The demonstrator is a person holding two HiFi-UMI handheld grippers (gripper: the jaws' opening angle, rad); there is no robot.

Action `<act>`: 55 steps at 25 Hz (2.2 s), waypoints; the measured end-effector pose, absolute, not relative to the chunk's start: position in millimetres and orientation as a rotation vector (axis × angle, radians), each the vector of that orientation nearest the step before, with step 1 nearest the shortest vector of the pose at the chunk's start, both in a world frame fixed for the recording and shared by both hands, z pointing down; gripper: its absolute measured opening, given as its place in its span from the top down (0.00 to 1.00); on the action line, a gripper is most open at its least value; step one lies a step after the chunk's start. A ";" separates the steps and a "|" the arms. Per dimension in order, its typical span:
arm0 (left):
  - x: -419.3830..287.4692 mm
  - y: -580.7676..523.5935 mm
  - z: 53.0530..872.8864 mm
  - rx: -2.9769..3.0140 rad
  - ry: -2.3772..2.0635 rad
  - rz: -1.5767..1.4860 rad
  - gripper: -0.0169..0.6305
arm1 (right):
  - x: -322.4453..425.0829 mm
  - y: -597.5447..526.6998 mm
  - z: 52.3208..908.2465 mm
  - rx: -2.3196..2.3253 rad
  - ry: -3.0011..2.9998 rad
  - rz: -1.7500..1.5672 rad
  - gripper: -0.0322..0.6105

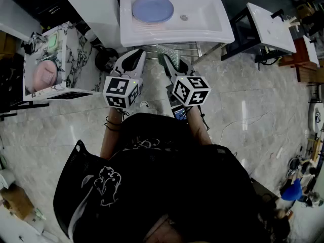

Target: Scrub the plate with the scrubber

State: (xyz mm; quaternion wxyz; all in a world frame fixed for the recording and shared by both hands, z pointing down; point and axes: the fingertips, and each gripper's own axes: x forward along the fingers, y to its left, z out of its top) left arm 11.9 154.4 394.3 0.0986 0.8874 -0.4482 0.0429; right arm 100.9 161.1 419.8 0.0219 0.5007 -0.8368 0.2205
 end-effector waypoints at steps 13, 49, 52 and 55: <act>-2.9 142.4 404.4 2.633 -1.311 0.194 0.92 | 94.4 141.0 425.2 1.591 -2.593 0.764 0.81; 12.8 -42.3 438.8 2.498 -1.363 0.262 0.92 | 128.5 -64.4 448.2 1.501 -2.575 0.805 0.81; 19.5 -65.7 438.7 2.490 -1.379 0.276 0.92 | 133.6 -88.2 451.7 1.477 -2.581 0.818 0.81; 21.9 -84.1 440.5 2.466 -1.409 0.290 0.92 | 136.7 -108.3 457.1 1.438 -2.585 0.836 0.81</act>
